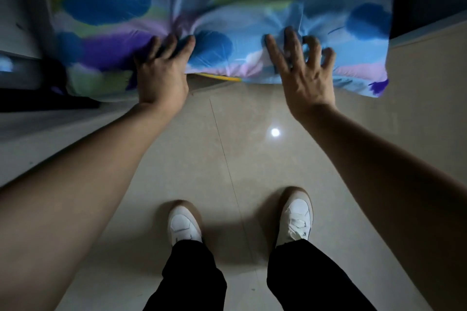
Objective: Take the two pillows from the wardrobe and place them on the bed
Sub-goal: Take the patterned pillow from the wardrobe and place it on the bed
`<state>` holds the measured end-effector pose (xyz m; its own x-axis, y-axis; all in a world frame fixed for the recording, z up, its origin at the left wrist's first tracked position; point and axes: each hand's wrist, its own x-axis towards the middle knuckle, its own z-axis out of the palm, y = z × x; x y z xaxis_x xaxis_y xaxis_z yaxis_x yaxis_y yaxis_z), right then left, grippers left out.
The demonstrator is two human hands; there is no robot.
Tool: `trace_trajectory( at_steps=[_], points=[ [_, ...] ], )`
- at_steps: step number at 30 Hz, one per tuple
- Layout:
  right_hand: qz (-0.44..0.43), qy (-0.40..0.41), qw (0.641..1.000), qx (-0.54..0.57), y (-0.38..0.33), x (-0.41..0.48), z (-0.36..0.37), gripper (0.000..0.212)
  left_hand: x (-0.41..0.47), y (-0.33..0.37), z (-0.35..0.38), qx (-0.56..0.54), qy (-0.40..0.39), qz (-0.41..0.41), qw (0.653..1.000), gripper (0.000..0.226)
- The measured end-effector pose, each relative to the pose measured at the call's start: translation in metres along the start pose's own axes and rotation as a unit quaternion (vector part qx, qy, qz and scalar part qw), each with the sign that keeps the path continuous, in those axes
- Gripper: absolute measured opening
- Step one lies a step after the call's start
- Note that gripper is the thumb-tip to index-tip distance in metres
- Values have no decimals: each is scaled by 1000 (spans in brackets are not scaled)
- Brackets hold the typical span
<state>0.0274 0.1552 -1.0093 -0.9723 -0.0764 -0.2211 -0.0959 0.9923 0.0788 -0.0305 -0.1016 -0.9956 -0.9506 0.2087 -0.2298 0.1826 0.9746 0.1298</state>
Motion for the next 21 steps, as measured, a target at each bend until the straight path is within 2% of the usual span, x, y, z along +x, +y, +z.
trace_trajectory(
  at_steps=[3,5,7,11,14,16,18,21],
  points=[
    [16,-17,999,45,5,0,-37,91,-2,9,-48,-87,48,-4,995,60],
    [35,-23,997,71,4,-2,-67,106,-6,18,-85,-110,65,-32,991,54],
    [72,-11,992,99,-3,-6,-99,111,-12,26,-121,-127,66,-37,989,47],
    [122,-1,983,136,-15,-25,-158,107,-34,38,-188,-137,61,-19,989,37],
    [96,-21,984,149,-11,-49,-197,100,-57,46,-226,-120,38,-13,992,36],
    [65,-27,987,146,-7,-69,-220,85,-72,51,-246,-105,16,5,994,35],
    [62,-31,984,166,-1,-93,-242,73,-89,58,-262,-88,-1,47,995,39],
    [75,-43,976,200,7,-128,-276,68,-113,64,-281,-76,-38,104,991,57]
  ],
)
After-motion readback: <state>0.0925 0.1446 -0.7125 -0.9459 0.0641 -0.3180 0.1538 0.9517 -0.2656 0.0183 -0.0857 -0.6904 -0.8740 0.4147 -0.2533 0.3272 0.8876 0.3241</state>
